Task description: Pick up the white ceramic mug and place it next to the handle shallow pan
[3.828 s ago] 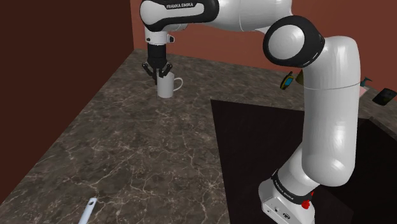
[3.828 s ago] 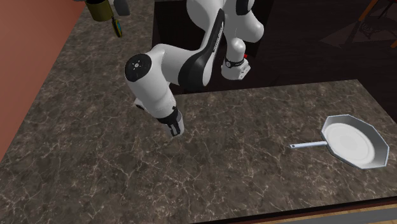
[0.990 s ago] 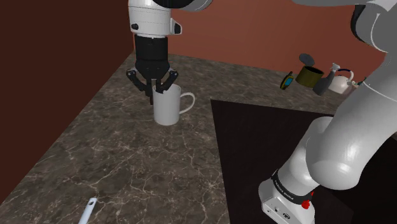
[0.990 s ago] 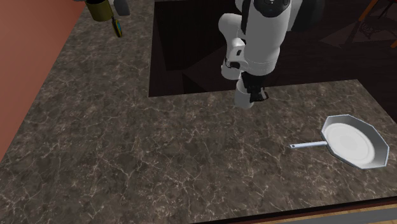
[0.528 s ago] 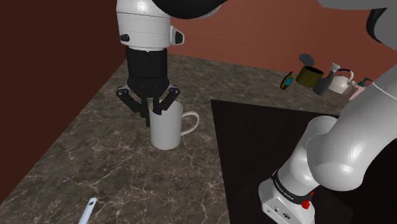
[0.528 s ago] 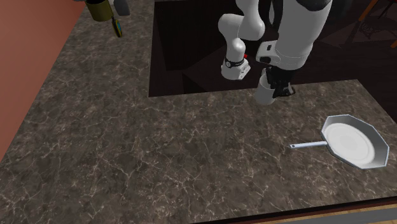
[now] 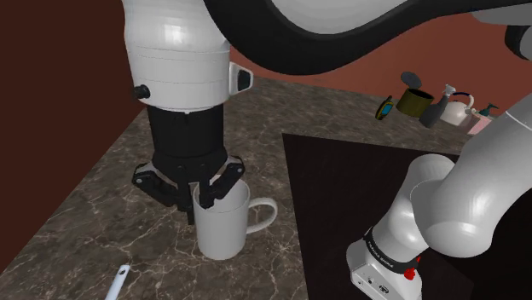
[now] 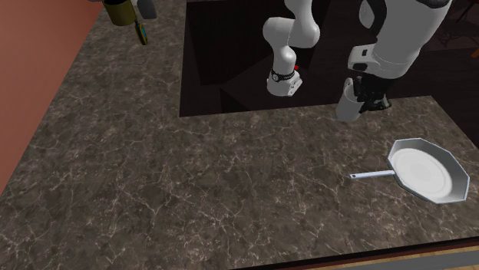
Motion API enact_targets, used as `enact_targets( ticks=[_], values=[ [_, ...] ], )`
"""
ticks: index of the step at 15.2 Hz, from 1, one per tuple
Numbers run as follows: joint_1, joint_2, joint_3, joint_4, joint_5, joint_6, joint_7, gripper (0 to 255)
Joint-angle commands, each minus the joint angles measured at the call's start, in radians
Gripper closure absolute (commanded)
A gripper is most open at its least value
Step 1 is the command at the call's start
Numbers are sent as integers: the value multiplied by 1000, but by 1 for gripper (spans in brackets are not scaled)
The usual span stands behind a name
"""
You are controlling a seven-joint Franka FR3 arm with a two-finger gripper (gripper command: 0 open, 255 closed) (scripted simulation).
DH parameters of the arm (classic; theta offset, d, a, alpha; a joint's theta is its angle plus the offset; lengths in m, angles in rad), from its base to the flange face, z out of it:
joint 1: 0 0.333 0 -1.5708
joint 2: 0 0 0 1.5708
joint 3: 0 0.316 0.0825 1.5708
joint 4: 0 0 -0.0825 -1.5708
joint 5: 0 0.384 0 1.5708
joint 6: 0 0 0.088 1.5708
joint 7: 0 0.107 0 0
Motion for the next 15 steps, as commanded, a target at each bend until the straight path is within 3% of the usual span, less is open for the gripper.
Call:
enact_targets(
  ticks=[1, 15],
  values=[
    [7, -8, 8, -23, 7, 18, 9, 255],
    [13, 38, 26, -169, 3, 207, -5, 255]
  ],
)
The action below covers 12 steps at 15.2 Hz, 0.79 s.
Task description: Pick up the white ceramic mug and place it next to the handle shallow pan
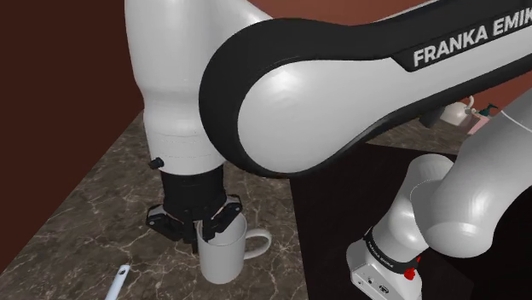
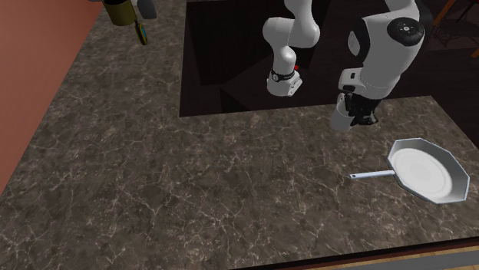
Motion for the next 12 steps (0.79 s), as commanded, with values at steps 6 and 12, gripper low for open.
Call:
enact_targets(
  ticks=[6, 12],
  values=[
    [3, 43, 11, -59, -11, 100, 1, 255],
    [5, 88, 19, -102, -25, 183, 4, 255]
  ],
)
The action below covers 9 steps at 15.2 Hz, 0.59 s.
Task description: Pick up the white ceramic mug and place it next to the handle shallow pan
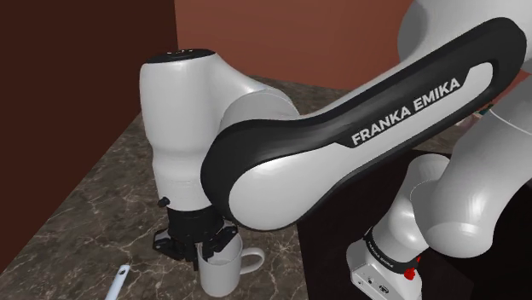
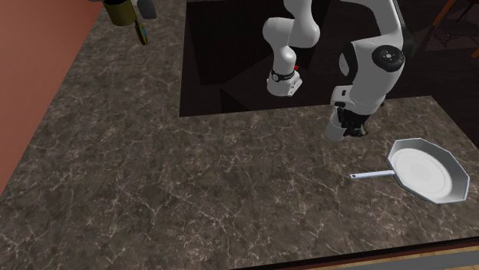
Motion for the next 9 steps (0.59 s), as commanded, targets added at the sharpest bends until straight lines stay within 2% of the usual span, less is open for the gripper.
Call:
enact_targets(
  ticks=[1, 3, 9],
  values=[
    [1, 17, 2, -15, -6, 31, 1, 255],
    [2, 37, 4, -28, -14, 62, 4, 255],
    [2, 37, 4, -28, -14, 62, 4, 255]
  ],
)
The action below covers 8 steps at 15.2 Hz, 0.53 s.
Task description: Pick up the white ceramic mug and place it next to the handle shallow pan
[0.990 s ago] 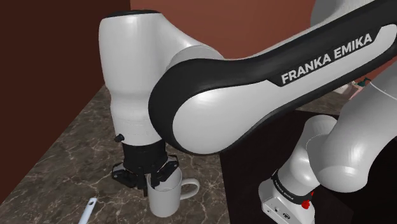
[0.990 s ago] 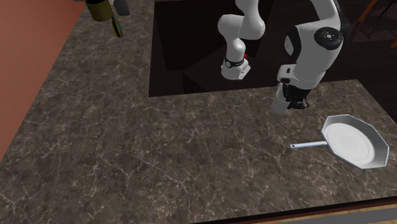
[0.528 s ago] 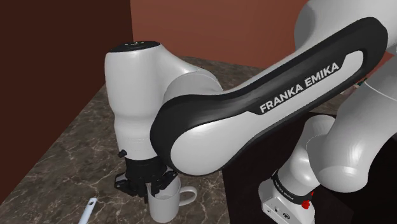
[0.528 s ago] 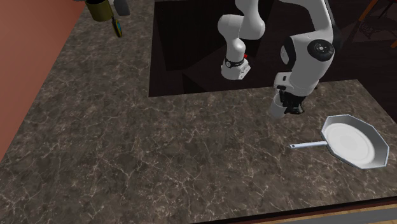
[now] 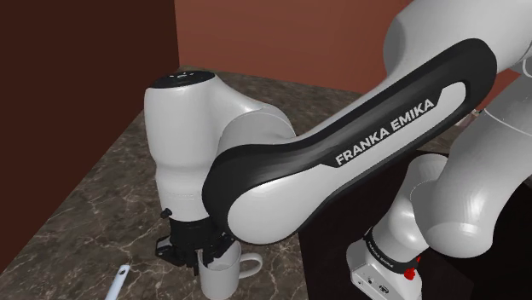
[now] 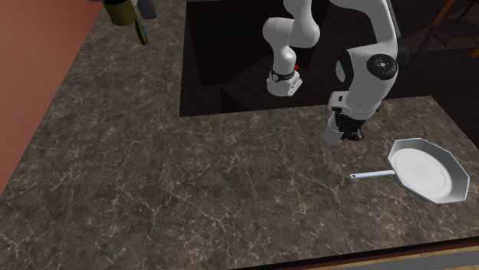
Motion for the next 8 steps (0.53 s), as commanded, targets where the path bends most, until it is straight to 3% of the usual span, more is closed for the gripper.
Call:
enact_targets(
  ticks=[1, 2, 3, 8],
  values=[
    [0, 0, 0, 0, 0, 0, 0, 255],
    [0, 0, 0, 0, 0, 0, 0, 255],
    [0, 0, 0, 0, 0, 0, 0, 0],
    [0, 0, 0, 0, 0, 0, 0, 0]
  ],
)
